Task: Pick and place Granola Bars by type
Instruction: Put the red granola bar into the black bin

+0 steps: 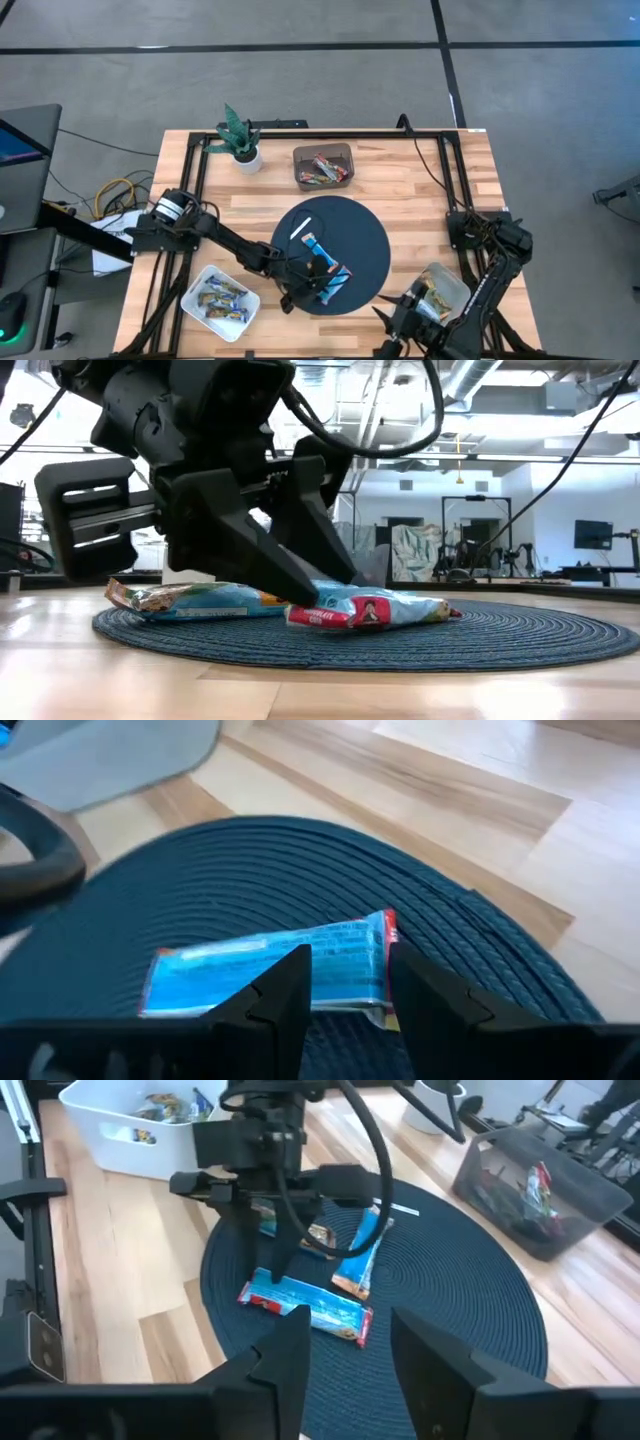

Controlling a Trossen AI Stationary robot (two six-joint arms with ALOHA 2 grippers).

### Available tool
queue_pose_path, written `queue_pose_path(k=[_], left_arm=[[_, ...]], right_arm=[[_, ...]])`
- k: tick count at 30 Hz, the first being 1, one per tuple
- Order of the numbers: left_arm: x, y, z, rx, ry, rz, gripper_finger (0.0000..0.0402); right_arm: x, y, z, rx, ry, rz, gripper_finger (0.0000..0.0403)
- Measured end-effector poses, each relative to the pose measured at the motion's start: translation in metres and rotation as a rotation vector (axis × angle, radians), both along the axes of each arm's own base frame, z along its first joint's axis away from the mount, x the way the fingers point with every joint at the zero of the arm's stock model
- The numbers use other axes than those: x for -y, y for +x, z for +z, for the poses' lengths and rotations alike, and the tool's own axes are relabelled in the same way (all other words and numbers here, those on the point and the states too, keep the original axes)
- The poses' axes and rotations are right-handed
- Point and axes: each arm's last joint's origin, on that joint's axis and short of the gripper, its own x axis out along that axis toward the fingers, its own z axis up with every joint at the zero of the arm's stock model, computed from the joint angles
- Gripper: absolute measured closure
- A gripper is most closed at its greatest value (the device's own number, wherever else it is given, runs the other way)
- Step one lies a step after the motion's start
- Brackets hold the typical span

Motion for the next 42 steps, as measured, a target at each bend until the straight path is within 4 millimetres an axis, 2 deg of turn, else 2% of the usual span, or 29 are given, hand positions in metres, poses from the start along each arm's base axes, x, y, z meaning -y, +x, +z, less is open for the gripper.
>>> queue_pose_path(k=[7,11,18,24,32,42], left_arm=[[-0.0034,0.0005,-0.0011,-0.032,-0.036,0.002,0.0267],[-0.0041,-0.0009,-0.0031,-0.050,-0.013,-0.002,0.0263],[-0.0047,-0.0019,-0.0046,-0.054,0.031,-0.021,0.0271],[-0.0061,-0.0028,-0.0060,-0.067,0.065,0.004,0.0307],[-0.0078,-0.0025,-0.0062,-0.056,0.107,0.046,0.0392],[-0.0088,-0.0007,-0.0047,-0.010,0.148,0.116,0.0401]], right_arm=[[-0.0009,0.0013,-0.0001,0.005,-0.012,0.015,0.0269],[0.0002,0.0005,-0.0076,0.000,-0.037,0.027,0.0270],[0.0037,0.0043,-0.0089,-0.005,-0.045,0.016,0.0270],[0.0045,0.0075,-0.0090,-0.009,-0.050,0.021,0.0269],[0.0056,0.0089,-0.0090,-0.012,-0.049,0.016,0.0269],[0.0056,0.0089,-0.0090,-0.012,-0.049,0.016,0.0269]])
